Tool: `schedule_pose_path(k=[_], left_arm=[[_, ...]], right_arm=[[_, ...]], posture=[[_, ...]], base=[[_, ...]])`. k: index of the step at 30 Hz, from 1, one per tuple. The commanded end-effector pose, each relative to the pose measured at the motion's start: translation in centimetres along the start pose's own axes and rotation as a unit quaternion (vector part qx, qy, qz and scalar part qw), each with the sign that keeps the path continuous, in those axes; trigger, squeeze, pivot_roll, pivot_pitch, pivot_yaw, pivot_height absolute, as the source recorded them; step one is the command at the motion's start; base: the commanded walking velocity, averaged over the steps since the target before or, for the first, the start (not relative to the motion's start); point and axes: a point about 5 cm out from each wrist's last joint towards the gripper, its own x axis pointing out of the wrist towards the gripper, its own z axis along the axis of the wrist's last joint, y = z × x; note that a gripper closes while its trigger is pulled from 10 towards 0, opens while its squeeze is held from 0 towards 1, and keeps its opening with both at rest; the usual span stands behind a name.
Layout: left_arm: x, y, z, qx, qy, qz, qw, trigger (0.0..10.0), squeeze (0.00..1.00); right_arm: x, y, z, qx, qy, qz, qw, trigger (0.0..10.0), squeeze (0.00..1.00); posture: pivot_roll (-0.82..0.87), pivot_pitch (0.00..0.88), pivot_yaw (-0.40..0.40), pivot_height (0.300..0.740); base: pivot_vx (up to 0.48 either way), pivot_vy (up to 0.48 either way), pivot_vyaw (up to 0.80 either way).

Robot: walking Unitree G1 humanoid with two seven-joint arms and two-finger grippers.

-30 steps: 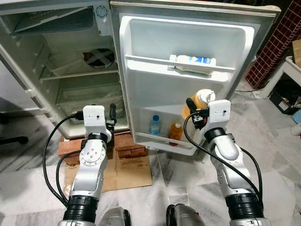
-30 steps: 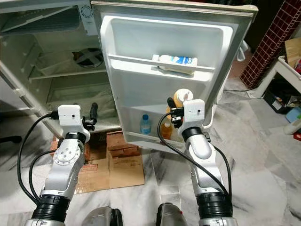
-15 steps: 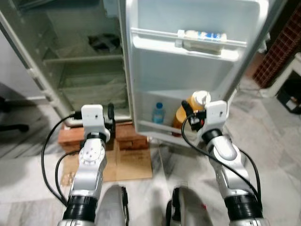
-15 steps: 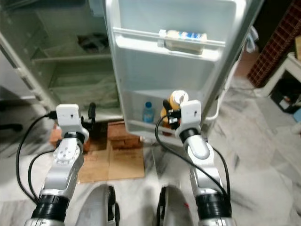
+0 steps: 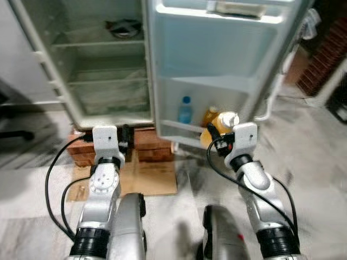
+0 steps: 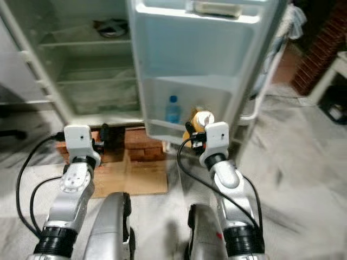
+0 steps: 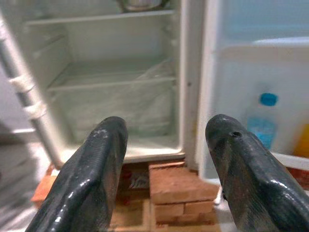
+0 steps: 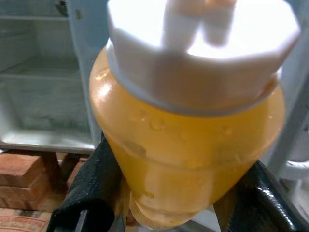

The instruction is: Restocking fridge

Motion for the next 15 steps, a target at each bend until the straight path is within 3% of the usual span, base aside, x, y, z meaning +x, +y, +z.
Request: schedule_pose_path(k=[1,15], left_arm=[[-0.01,0.02,0.31,-0.002,-0.007,-0.004,1.0,10.0,0.0],[-0.07,-0.01,0.27,-0.006,-0.008,-0.007,1.0,10.0,0.0]], right_arm=[[0.5,0.3,1.11,-0.007,-0.026,0.006,1.0,10.0,0.0],[0.75,0.64,1.23,-0.014,-0.032,0.017,0.999,10.0,0.0]], posture=[[-0.01,0.099,0.028,0.59],[-0.01,0.102,0.026,0.576]], base=[[0.315,0.0,0.0],[0.377,0.0,0.0]])
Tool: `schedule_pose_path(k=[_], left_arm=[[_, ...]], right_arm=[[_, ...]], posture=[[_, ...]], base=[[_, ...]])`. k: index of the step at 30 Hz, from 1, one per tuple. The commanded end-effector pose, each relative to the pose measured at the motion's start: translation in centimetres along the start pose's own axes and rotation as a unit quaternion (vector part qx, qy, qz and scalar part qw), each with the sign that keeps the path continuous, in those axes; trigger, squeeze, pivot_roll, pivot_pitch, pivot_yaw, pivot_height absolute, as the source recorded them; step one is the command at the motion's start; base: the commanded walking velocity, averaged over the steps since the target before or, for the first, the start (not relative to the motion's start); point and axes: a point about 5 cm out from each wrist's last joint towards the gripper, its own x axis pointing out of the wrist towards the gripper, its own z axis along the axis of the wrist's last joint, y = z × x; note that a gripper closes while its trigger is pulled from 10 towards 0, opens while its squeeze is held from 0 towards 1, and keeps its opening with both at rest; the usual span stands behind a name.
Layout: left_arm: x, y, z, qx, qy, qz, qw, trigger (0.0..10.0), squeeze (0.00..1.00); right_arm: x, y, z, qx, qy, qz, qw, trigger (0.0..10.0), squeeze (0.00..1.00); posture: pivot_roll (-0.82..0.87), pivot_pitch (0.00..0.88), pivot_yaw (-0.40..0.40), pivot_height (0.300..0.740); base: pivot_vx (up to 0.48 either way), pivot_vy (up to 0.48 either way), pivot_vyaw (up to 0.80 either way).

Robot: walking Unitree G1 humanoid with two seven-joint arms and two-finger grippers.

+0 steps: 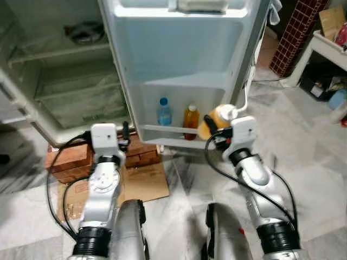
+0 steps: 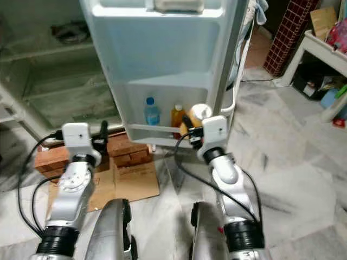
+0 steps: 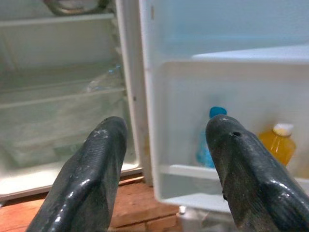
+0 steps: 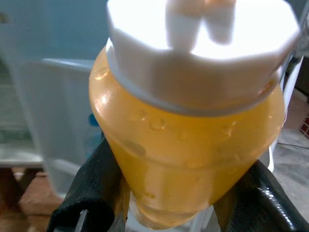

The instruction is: Restocking fridge

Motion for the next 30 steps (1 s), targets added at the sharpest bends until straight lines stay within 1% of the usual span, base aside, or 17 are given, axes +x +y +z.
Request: schedule_pose_path(k=[1,2,6,10,21,23,25,26,29,30], left_arm=[[0.0,1.5,0.1,0.009,-0.001,0.019,1.0,10.0,0.0],[0.0,1.5,0.1,0.009,-0.001,0.019,1.0,10.0,0.0],[0.0,1.5,0.0,0.007,-0.001,0.018,1.0,10.0,0.0],[0.0,1.4,0.0,0.008,0.0,0.017,1.0,10.0,0.0],[0.3,1.2,0.2,0.011,-0.002,0.014,1.0,10.0,0.0],[0.4,1.2,0.4,0.012,-0.004,0.014,1.0,10.0,0.0],[0.5,1.3,0.3,0.012,-0.004,0.015,1.0,10.0,0.0],[0.5,1.2,0.2,0.012,-0.003,0.014,1.0,10.0,0.0],[0.4,1.1,0.1,0.012,-0.002,0.012,1.0,10.0,0.0],[0.5,0.9,0.1,0.012,-0.003,0.006,1.0,10.0,0.0]], right_arm=[[0.4,1.2,0.4,0.006,-0.011,0.02,1.0,10.0,0.0],[0.4,1.2,0.4,0.006,-0.011,0.02,1.0,10.0,0.0],[0.5,1.3,0.4,0.006,-0.012,0.021,1.0,10.0,0.0],[0.5,1.2,0.4,0.004,-0.011,0.021,1.0,10.0,0.0],[0.7,1.1,0.2,0.0,-0.008,0.021,1.0,10.0,0.0],[0.9,1.1,0.2,0.005,-0.01,0.022,1.0,10.0,0.0],[1.1,1.1,0.2,0.006,-0.013,0.025,1.0,10.0,0.0],[1.1,1.1,0.1,0.004,-0.012,0.024,1.0,10.0,0.0],[1.2,1.1,0.1,0.0,-0.013,0.023,1.0,10.0,0.0],[1.5,1.0,0.3,-0.002,-0.019,0.02,1.0,10.0,0.0]], posture=[[-0.01,0.101,0.026,0.566],[-0.01,0.101,0.026,0.566],[-0.01,0.101,0.026,0.544],[-0.01,0.101,0.026,0.544],[-0.01,0.104,0.023,0.544],[0.0,0.093,0.023,0.539],[0.0,0.085,0.026,0.524],[0.0,0.062,0.028,0.519],[-0.01,0.066,0.032,0.509],[-0.01,0.055,0.033,0.504]], base=[[0.379,0.0,0.0],[0.379,0.0,0.0],[0.32,0.341,0.0],[0.139,0.356,0.0],[0.0,0.0,0.0],[0.0,0.0,0.0],[0.0,0.0,0.0],[0.0,0.0,0.0],[0.0,0.0,0.0],[0.0,0.0,0.0]])
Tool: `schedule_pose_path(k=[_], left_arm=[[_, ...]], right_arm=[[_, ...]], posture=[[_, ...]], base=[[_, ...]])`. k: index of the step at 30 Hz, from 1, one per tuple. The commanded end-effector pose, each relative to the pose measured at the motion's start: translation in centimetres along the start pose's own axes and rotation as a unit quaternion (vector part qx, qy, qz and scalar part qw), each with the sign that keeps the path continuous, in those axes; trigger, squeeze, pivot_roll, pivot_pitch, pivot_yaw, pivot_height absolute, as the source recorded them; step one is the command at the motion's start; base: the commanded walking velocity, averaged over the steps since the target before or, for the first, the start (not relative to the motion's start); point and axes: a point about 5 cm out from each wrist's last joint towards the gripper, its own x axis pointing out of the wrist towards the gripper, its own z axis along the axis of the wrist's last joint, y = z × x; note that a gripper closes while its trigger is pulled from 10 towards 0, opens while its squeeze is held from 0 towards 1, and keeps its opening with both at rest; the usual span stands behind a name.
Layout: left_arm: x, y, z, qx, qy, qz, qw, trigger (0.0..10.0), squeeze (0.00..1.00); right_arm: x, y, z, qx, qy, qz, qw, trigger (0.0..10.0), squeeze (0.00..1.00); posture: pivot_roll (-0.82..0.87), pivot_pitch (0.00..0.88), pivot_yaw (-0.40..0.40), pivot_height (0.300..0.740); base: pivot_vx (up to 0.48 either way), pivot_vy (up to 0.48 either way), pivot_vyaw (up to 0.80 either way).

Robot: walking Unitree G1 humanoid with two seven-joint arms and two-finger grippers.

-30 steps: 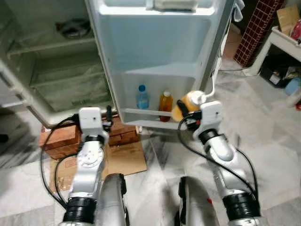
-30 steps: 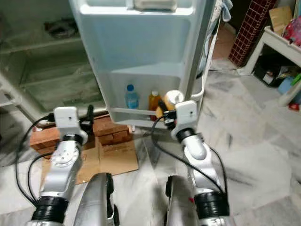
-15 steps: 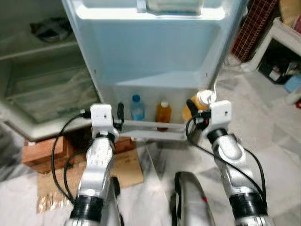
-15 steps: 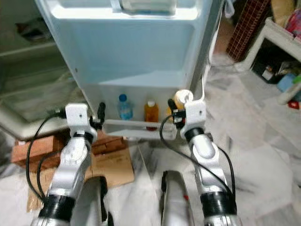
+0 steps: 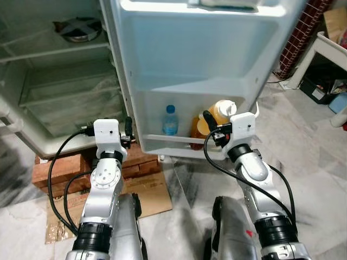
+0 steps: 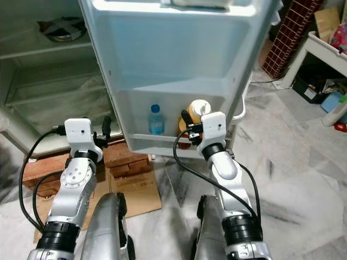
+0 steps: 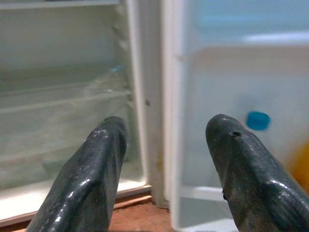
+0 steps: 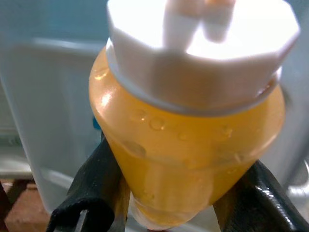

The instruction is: Restocking fridge

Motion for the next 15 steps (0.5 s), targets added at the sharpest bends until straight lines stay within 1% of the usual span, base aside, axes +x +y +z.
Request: schedule_pose_path(k=[1,6,7,8,9,11,12,13,14,15], left_arm=[[0.1,-0.3,-0.1,0.002,0.001,-0.008,1.0,10.0,0.0],[-0.1,-0.2,0.3,0.002,-0.002,-0.009,1.0,10.0,0.0],[-0.4,-0.1,0.3,0.005,-0.001,-0.012,1.0,10.0,0.0],[-0.6,-0.1,0.3,0.006,-0.001,-0.014,1.0,10.0,0.0],[-1.0,0.0,0.2,0.007,0.001,-0.015,1.0,10.0,0.0],[-1.8,0.1,0.0,0.01,0.006,-0.014,1.0,10.0,0.0],[-2.0,0.1,0.0,0.012,0.007,-0.013,1.0,10.0,0.0],[-2.5,0.1,0.0,0.014,0.007,-0.014,1.0,10.0,0.0],[-2.7,0.0,0.0,0.014,0.008,-0.015,1.0,10.0,0.0],[-3.0,0.0,0.0,0.015,0.009,-0.018,1.0,10.0,0.0]], right_arm=[[0.5,-0.2,0.7,-0.005,-0.017,-0.004,1.0,10.0,0.0],[0.5,-0.5,0.9,-0.005,-0.019,-0.015,1.0,10.0,0.0],[0.6,-0.5,0.7,-0.007,-0.017,-0.015,1.0,10.0,0.0],[0.6,-0.4,0.6,-0.009,-0.017,-0.015,1.0,10.0,0.0],[0.8,-0.3,0.5,-0.011,-0.016,-0.013,1.0,10.0,0.0],[1.3,0.0,0.5,-0.016,-0.013,-0.01,1.0,10.0,0.0],[1.5,0.1,0.6,-0.019,-0.014,-0.01,1.0,10.0,0.0],[1.9,0.3,0.8,-0.024,-0.018,-0.006,1.0,10.0,0.0],[2.1,0.4,0.9,-0.026,-0.02,-0.002,0.999,10.0,0.0],[2.3,0.4,0.9,-0.029,-0.022,-0.001,0.999,10.0,0.0]], posture=[[-0.01,0.055,0.033,0.504],[0.01,0.073,0.04,0.504],[0.01,0.108,0.039,0.504],[0.02,0.117,0.037,0.504],[0.02,0.145,0.032,0.504],[0.03,0.175,0.029,0.504],[0.03,0.175,0.029,0.504],[0.05,0.215,0.034,0.504],[0.05,0.215,0.034,0.504],[0.06,0.233,0.036,0.504]], base=[[0.0,0.0,0.0],[0.0,0.0,0.0],[0.0,0.0,0.0],[0.0,0.0,0.0],[0.0,0.0,0.0],[0.0,0.0,0.0],[0.0,0.0,0.0],[0.0,0.0,0.0],[0.0,0.0,0.0],[0.0,0.0,0.0]])
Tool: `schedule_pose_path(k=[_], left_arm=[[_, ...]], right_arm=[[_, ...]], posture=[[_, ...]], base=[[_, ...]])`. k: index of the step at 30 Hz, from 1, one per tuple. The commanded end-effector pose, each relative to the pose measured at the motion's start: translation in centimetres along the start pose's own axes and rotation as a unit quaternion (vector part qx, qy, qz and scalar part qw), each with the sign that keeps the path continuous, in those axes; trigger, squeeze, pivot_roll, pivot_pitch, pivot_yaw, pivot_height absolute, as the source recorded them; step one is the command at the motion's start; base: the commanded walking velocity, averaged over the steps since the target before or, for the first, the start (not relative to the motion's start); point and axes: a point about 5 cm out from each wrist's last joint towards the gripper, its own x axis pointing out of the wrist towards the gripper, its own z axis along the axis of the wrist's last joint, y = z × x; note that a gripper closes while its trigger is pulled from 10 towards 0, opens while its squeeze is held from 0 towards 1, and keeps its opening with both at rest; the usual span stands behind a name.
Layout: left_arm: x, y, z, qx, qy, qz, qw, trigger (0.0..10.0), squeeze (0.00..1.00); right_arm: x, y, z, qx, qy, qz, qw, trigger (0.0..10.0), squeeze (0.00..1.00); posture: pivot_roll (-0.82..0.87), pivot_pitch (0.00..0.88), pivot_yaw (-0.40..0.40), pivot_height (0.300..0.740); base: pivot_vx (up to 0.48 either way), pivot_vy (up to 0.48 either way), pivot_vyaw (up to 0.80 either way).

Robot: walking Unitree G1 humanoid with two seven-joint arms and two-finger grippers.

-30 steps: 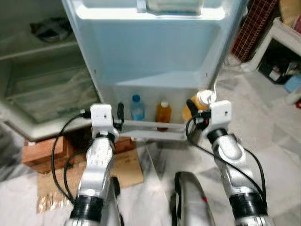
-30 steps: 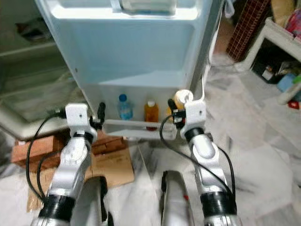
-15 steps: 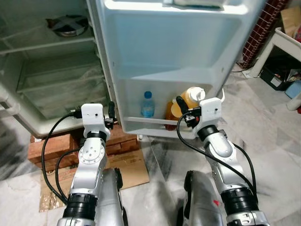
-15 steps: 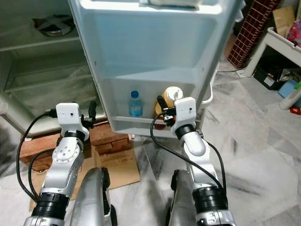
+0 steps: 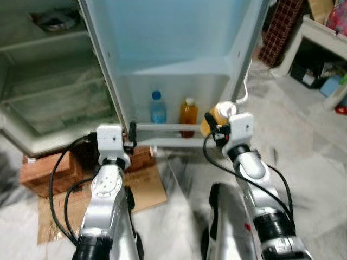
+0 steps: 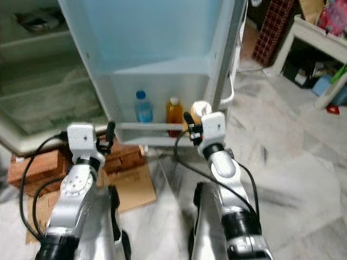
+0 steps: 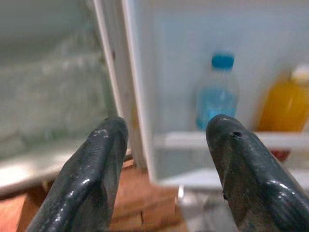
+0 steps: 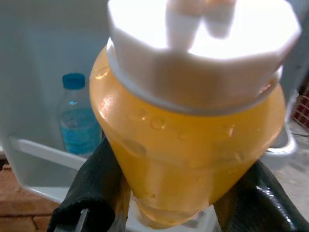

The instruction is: Restocking fridge

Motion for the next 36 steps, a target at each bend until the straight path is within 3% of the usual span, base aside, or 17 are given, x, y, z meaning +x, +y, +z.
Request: schedule_pose_path(k=[1,3,8,12,14,23,29,36], left_arm=[[-0.5,-0.2,0.5,0.011,-0.006,-0.011,1.0,10.0,0.0],[-0.9,-0.2,0.5,0.015,-0.006,-0.015,1.0,10.0,0.0],[-2.6,0.7,0.8,0.018,0.01,-0.014,1.0,10.0,0.0],[-3.6,1.2,0.7,0.021,0.021,-0.007,1.0,10.0,0.0],[-5.1,2.2,0.2,0.035,0.04,0.006,0.999,10.0,0.0],[-7.5,4.0,-0.5,0.032,0.09,0.025,0.995,10.0,0.0],[-7.7,4.1,0.1,0.034,0.087,0.034,0.995,10.0,0.0],[-8.2,4.1,0.5,0.034,0.094,0.039,0.994,10.0,0.0]], right_arm=[[0.8,0.4,0.4,-0.01,-0.014,0.004,1.0,10.0,0.0],[0.9,0.5,0.5,-0.012,-0.016,0.003,1.0,10.0,0.0],[3.4,0.9,1.7,-0.043,-0.035,-0.011,0.998,10.0,0.0],[4.1,0.9,2.3,-0.058,-0.046,-0.017,0.997,10.0,0.0],[5.2,0.3,3.2,-0.077,-0.055,-0.046,0.994,10.0,0.0],[6.3,-0.8,4.4,-0.098,-0.073,-0.097,0.988,10.0,0.0],[6.6,-0.9,3.7,-0.099,-0.051,-0.118,0.987,10.0,0.0],[6.0,1.7,0.6,-0.084,0.019,-0.088,0.992,10.0,0.0]], posture=[[0.07,0.239,0.038,0.504],[0.08,0.252,0.042,0.504],[0.14,0.297,0.031,0.504],[0.16,0.306,0.03,0.504],[0.18,0.306,0.039,0.504],[0.21,0.307,0.048,0.504],[0.24,0.314,0.039,0.504],[0.27,0.326,0.037,0.504]], base=[[0.0,0.0,0.0],[0.0,0.0,0.0],[0.0,0.0,0.0],[0.0,0.0,0.0],[0.0,0.0,0.0],[0.0,0.0,0.0],[0.0,0.0,0.0],[0.0,0.0,0.0]])
